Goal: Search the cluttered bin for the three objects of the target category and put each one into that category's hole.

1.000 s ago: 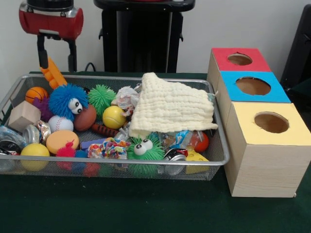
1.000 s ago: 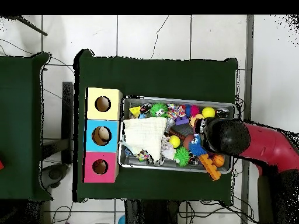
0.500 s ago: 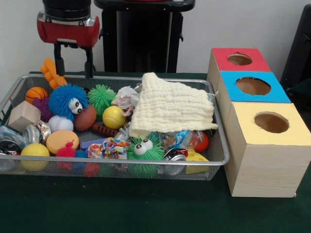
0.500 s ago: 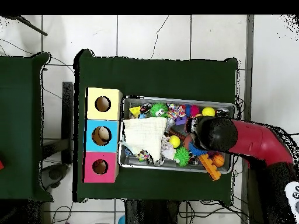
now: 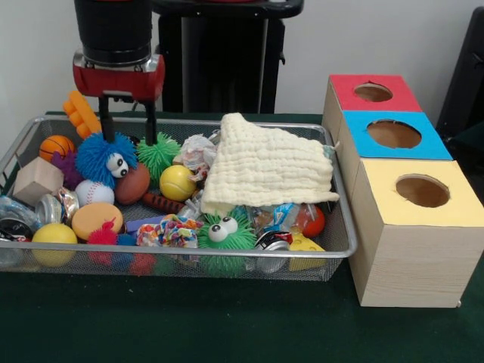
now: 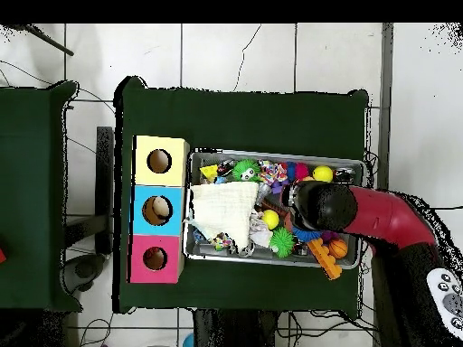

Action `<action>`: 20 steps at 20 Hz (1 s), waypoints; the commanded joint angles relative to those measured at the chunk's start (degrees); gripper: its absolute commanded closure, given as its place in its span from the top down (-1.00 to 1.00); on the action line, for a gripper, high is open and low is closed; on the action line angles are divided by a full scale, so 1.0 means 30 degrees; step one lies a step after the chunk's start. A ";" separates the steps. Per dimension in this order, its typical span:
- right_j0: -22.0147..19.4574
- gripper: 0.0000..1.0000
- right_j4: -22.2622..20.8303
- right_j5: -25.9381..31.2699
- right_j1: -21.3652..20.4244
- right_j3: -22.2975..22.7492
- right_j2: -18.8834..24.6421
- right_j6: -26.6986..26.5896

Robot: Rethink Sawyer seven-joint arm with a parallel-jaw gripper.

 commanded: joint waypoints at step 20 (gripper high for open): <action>0.0266 1.00 -0.0764 -0.1863 0.3313 -0.2460 -0.0176 0.0645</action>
